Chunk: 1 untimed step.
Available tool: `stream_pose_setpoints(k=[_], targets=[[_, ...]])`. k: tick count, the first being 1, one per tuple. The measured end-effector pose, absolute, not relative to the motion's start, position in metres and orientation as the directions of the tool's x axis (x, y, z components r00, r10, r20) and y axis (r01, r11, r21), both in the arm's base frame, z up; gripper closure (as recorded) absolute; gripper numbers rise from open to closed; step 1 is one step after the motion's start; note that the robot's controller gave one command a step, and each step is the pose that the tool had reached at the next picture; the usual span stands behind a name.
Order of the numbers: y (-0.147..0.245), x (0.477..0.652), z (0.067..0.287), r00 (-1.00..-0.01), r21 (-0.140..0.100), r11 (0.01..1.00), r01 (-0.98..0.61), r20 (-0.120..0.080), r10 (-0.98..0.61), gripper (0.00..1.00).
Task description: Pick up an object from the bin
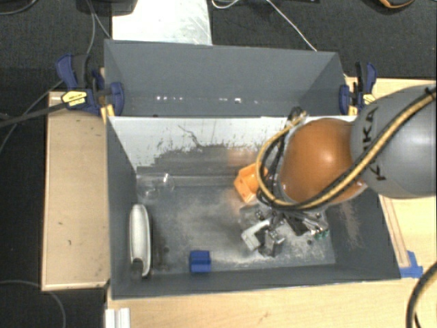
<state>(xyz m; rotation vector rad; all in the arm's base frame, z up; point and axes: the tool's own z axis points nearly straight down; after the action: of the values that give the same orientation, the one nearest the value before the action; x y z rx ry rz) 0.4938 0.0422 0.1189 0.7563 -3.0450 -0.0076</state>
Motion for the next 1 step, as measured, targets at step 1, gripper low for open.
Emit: stream_pose_setpoints(k=[1], targets=[[0.0421,0.4962,0.1429,-0.884,0.002,0.884,-0.467,-0.006,-0.467,1.00]])
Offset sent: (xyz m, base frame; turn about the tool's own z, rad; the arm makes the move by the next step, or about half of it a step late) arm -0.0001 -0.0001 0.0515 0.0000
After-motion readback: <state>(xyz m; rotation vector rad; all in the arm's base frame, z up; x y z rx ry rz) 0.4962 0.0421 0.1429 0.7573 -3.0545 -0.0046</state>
